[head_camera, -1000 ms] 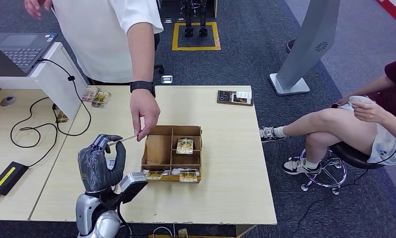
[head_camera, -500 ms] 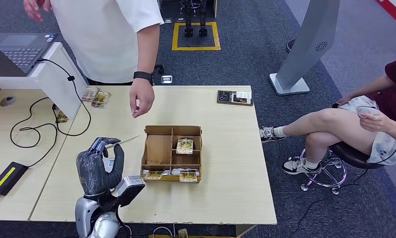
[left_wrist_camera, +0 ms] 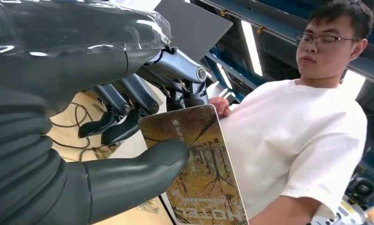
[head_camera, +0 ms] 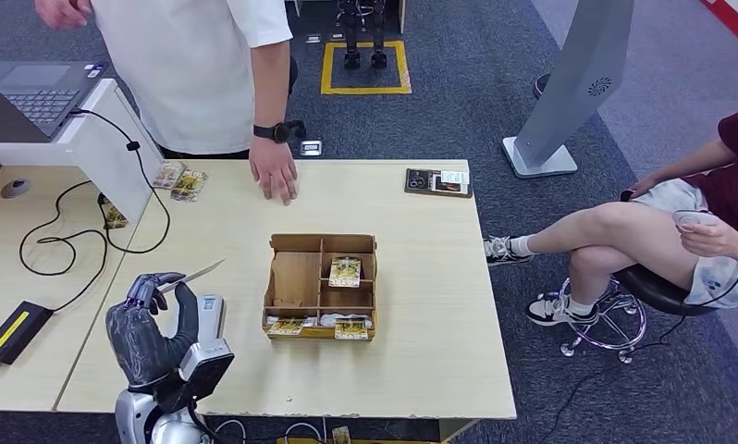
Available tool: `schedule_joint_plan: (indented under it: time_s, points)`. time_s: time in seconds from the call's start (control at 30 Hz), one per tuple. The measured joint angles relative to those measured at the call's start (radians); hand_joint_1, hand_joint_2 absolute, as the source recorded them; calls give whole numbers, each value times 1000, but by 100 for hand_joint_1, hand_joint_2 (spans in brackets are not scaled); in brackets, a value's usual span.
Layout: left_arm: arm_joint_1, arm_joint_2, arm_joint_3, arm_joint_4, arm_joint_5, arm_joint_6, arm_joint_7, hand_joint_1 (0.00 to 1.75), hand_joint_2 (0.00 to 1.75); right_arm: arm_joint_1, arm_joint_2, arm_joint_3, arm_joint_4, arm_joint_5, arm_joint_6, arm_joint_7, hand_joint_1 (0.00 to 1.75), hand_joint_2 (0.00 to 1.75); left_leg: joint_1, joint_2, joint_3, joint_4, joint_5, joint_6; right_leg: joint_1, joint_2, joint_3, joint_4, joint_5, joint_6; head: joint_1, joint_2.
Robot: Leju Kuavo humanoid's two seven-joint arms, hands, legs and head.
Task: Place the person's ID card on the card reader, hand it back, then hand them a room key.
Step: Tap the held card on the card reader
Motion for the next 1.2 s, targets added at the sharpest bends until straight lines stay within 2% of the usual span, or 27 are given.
schedule_joint_plan:
  time_s: [0.3,0.5,0.63,1.0,1.2]
  points:
    - [44,-11,34,-31,-118,0,23,175,175,6,-11,0,8,-10,7,-5,0,175,0,0,0,0,0,0,0,0,0,0,0,0,0,0]
    - [55,-11,53,-31,-265,0,74,175,175,5,-11,0,8,5,15,1,0,175,0,0,0,0,0,0,0,0,0,0,0,0,0,0]
    - [59,-9,56,-26,-332,0,145,175,175,3,-11,0,8,10,16,5,0,175,0,0,0,0,0,0,0,0,0,0,0,0,0,0]
    - [52,-2,66,43,-419,0,284,175,175,-2,-11,0,8,38,16,18,0,175,0,0,0,0,0,0,0,0,0,0,0,0,0,0]
    - [52,1,67,50,-423,0,293,175,175,-2,-11,0,8,41,16,20,0,175,0,0,0,0,0,0,0,0,0,0,0,0,0,0]
